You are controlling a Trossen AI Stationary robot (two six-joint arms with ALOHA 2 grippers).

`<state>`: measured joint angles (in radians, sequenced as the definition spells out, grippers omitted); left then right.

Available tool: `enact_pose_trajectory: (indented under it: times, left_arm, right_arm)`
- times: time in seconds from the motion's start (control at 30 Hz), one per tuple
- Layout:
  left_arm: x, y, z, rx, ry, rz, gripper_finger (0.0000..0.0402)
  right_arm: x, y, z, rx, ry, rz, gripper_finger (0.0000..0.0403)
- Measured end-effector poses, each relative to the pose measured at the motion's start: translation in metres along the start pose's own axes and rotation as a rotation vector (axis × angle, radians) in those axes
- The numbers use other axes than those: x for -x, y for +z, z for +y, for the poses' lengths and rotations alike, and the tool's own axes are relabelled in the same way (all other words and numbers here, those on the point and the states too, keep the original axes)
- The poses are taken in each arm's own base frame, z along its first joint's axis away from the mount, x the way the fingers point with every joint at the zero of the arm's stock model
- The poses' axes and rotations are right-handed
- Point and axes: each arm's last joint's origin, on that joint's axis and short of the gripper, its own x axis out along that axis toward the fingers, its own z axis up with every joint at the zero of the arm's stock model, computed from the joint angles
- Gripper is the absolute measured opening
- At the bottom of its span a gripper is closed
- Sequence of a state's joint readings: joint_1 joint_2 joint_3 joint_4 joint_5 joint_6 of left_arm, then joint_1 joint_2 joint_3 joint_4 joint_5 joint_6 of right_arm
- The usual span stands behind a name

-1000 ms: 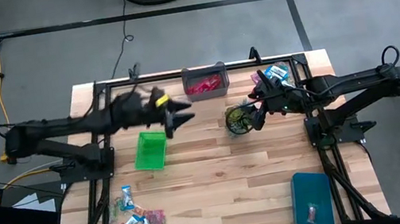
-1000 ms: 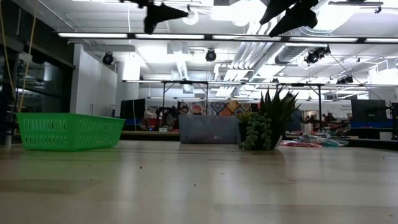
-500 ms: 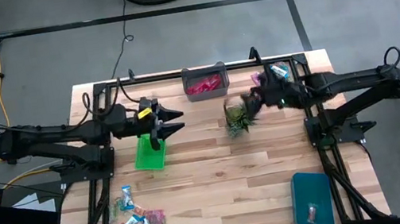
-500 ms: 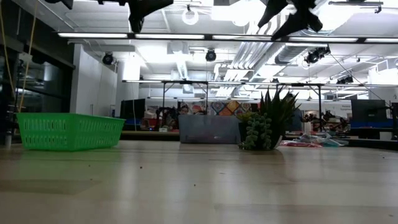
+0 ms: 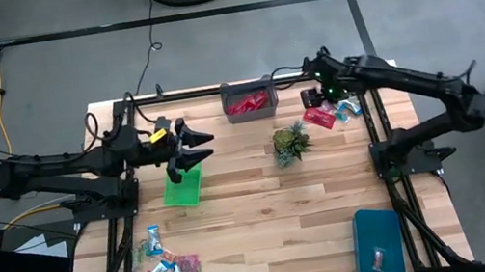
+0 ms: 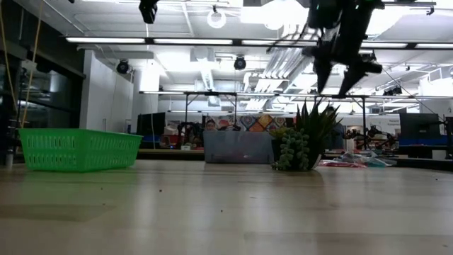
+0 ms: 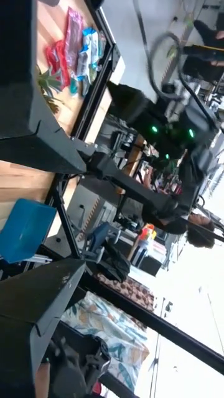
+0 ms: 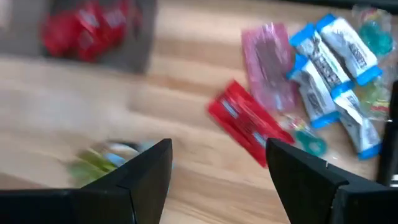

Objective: Sort candy
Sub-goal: Put the red candy into the black transparent bin

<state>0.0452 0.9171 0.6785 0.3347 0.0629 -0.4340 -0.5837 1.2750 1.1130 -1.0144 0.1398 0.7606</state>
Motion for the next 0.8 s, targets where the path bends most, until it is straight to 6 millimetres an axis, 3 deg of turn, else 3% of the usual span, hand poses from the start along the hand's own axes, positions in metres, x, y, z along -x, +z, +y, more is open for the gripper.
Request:
enact_pose_trajectory:
  times: [0.4,0.57,0.8]
  left_arm:
    - [0.0,0.0,0.001,0.0,0.019,-0.009,0.0225]
    - [0.0,0.0,0.001,0.0,0.026,-0.011,0.0225]
    - [0.0,0.0,0.001,0.0,0.026,-0.011,0.0225]
  right_arm:
    - [-0.075,0.02,-0.004,0.388,-0.033,0.3,0.0255]
    - [-0.102,0.02,-0.001,0.427,-0.057,0.366,0.0255]
    - [-0.123,0.018,0.002,0.43,-0.139,0.38,0.0255]
